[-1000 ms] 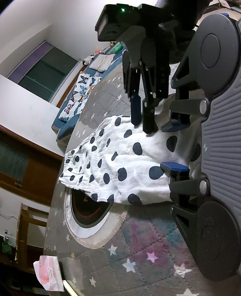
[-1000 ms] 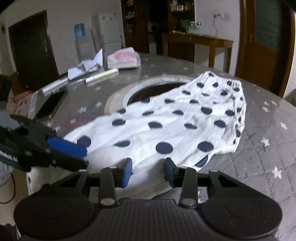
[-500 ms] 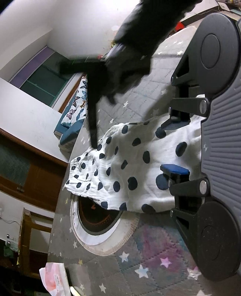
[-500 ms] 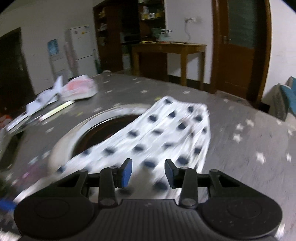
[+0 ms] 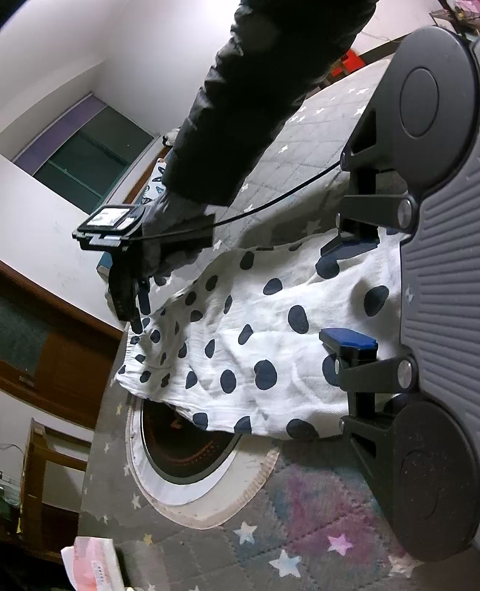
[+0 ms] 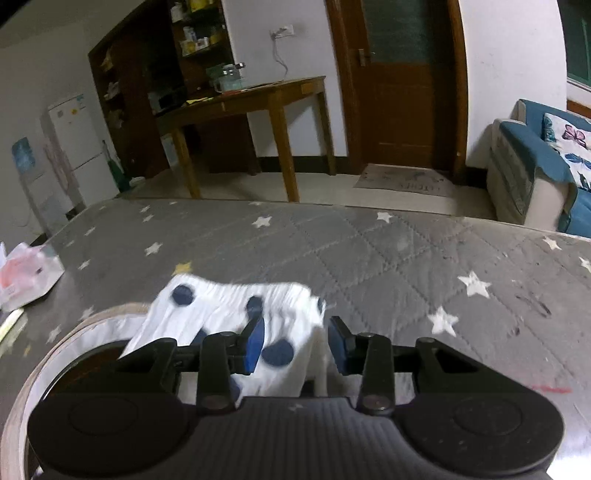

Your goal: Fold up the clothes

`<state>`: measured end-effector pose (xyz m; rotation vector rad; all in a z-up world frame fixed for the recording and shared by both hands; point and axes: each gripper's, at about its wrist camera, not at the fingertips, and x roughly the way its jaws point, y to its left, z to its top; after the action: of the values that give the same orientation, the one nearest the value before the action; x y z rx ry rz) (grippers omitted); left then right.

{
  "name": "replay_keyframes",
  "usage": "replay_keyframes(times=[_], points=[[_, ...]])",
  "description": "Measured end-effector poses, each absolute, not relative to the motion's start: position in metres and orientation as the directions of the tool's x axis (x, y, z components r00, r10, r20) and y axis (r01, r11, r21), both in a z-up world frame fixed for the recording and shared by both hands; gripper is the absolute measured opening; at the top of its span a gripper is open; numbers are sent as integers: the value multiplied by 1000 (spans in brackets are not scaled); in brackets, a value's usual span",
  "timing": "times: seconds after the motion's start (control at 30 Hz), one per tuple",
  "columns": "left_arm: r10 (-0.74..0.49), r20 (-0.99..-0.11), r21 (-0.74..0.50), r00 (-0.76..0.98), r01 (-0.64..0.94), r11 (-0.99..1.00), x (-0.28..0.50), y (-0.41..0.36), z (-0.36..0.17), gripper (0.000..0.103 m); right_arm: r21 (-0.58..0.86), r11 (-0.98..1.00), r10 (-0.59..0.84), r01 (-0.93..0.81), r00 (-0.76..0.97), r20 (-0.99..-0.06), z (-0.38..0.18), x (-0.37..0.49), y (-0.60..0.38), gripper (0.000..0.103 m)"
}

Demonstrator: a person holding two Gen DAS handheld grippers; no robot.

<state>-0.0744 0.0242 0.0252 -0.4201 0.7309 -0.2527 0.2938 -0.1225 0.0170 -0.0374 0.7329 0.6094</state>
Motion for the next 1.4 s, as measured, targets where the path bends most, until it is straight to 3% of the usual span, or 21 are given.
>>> replay_keyframes(times=[0.3,0.37,0.57,0.83,1.4], points=[[-363,-595,-455,717,73,888,-73,25,28,44,194,809,538,-555,567,-623,0,309,-119,38],[-357,-596,-451,719,68,890,-75,24,30,45,201,802,550,-562,564,-616,4,305,-120,25],[-329,-595,-437,734,48,898,-82,27,38,46,240,782,590,-575,558,-583,21,290,-129,12],[-236,-609,-401,757,-37,915,-95,43,44,48,289,749,643,-596,548,-536,46,267,-141,10],[-111,-636,-369,764,-175,913,-143,65,35,49,342,484,845,-805,327,-424,122,78,-193,10]])
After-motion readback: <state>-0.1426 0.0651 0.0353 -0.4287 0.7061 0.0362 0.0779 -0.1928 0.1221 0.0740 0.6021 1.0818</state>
